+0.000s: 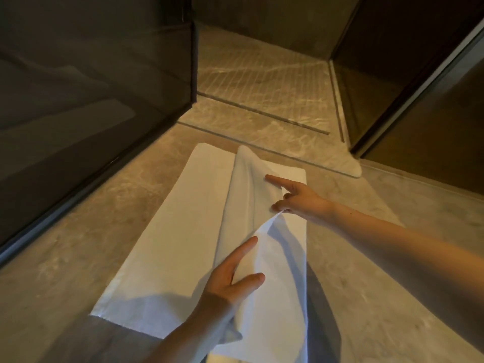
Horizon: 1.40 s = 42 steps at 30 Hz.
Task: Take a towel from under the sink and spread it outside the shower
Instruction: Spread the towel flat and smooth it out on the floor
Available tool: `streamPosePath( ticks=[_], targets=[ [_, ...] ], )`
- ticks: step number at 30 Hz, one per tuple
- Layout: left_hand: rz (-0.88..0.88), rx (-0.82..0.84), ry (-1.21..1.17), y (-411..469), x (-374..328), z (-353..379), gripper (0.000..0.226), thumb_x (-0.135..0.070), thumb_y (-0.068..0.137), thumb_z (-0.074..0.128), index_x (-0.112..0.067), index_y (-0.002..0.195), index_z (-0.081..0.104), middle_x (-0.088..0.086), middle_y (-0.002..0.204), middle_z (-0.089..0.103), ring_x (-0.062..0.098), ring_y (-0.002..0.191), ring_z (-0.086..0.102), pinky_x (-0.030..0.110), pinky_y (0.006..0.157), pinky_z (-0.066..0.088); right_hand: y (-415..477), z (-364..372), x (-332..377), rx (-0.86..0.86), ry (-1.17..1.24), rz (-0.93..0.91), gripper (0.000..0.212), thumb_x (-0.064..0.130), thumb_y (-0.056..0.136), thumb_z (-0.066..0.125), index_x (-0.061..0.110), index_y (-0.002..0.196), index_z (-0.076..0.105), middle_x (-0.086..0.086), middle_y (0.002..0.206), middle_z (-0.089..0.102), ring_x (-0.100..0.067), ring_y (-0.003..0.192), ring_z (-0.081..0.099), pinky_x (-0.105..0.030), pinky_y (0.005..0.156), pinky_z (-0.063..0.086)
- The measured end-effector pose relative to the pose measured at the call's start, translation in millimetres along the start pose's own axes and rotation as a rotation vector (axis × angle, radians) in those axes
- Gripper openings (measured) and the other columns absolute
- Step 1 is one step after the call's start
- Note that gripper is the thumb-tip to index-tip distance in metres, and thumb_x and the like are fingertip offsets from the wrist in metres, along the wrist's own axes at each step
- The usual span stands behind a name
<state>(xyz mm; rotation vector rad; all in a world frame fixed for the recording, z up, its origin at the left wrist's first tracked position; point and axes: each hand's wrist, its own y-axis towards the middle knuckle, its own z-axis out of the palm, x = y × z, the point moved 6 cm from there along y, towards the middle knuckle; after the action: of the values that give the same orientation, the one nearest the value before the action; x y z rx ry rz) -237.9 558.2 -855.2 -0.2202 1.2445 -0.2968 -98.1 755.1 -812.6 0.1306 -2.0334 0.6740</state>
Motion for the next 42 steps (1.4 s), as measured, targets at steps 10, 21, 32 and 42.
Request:
streamPosePath(
  ticks=[10,21,32,42],
  targets=[
    [-0.098,0.09,0.115,-1,-5,82,0.068,-0.028,0.06,0.074,-0.06,0.117,0.057,-0.021,0.131,0.057,0.004,0.12,0.055,0.036,0.107,0.042,-53,-65,-27,0.002,-0.006,0.027,0.089,-0.01,0.081,0.066,0.036,0.15,0.031,0.006,0.158,0.023,-0.026,0.133,0.038,-0.024,0.076,0.055],
    [-0.18,0.335,0.514,10,-3,174,0.077,-0.01,0.081,0.071,-0.051,0.139,0.04,-0.014,0.127,0.06,0.007,0.107,0.062,0.012,0.069,0.048,-89,-145,-74,0.028,-0.02,-0.03,0.09,-0.007,0.084,0.063,0.034,0.153,0.022,0.006,0.162,0.01,-0.023,0.142,0.024,-0.02,0.072,0.051],
    [-0.202,0.4,0.695,26,8,256,0.083,0.003,0.082,0.067,-0.051,0.139,0.039,-0.012,0.156,0.026,0.011,0.144,0.022,0.014,0.094,0.041,-107,-194,-117,0.004,-0.08,-0.017,0.094,-0.008,0.082,0.065,0.035,0.153,0.021,0.001,0.161,0.014,-0.028,0.145,0.02,-0.028,0.089,0.039],
    [-0.22,0.351,0.045,21,89,321,0.074,-0.025,0.074,0.073,-0.069,0.125,0.042,-0.058,0.121,0.017,-0.019,0.105,0.032,0.022,0.061,0.056,-129,-251,-151,-0.098,-0.167,0.02,0.092,-0.004,0.081,0.068,0.039,0.151,0.025,0.003,0.16,0.018,-0.029,0.144,0.022,-0.028,0.089,0.039]
  ],
)
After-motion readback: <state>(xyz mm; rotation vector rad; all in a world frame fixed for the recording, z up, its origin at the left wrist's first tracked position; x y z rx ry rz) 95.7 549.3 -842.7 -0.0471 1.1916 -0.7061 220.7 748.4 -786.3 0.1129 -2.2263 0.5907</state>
